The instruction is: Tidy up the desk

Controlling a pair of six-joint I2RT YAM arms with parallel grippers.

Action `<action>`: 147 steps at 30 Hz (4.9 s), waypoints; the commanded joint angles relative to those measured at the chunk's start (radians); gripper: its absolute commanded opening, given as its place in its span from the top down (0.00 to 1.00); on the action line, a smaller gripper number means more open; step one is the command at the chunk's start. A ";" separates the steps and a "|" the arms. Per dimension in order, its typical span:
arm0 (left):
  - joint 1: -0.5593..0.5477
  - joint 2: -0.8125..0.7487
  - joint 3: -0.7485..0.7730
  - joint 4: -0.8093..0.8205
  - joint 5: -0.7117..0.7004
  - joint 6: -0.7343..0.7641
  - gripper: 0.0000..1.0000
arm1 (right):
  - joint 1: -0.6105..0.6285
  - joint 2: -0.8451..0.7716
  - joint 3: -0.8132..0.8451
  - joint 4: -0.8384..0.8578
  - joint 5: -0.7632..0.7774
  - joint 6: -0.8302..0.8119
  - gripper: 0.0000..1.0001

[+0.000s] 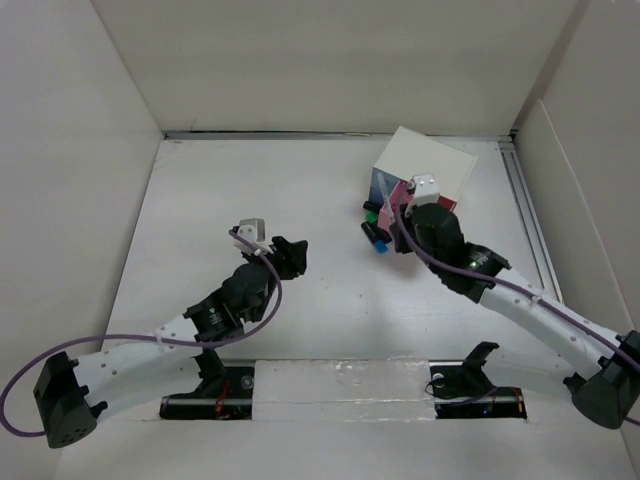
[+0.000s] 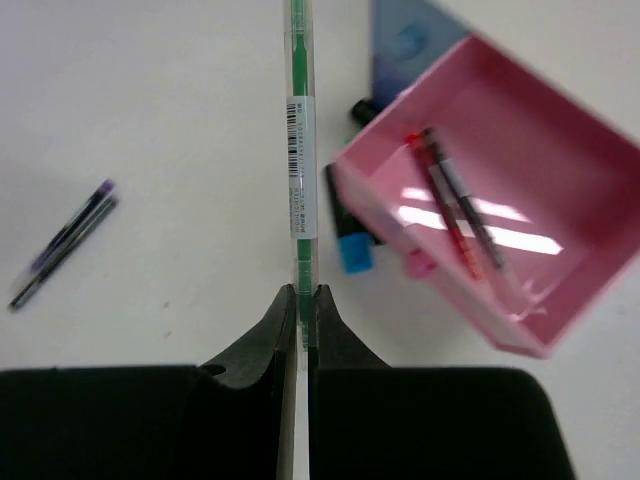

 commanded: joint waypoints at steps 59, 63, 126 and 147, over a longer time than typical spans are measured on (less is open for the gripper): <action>0.276 0.345 0.091 -0.445 0.187 -0.272 0.87 | -0.085 -0.123 -0.151 0.396 -0.248 -0.138 0.86; 0.224 0.418 0.120 -0.479 0.175 -0.280 0.91 | -0.076 -0.090 -0.194 0.445 -0.287 -0.129 0.76; 0.290 0.599 0.217 -0.396 0.028 -0.153 0.70 | -0.076 0.005 -0.216 0.497 -0.377 -0.118 0.70; 0.347 0.685 0.197 -0.339 0.105 -0.125 0.72 | -0.076 -0.004 -0.219 0.499 -0.377 -0.117 0.70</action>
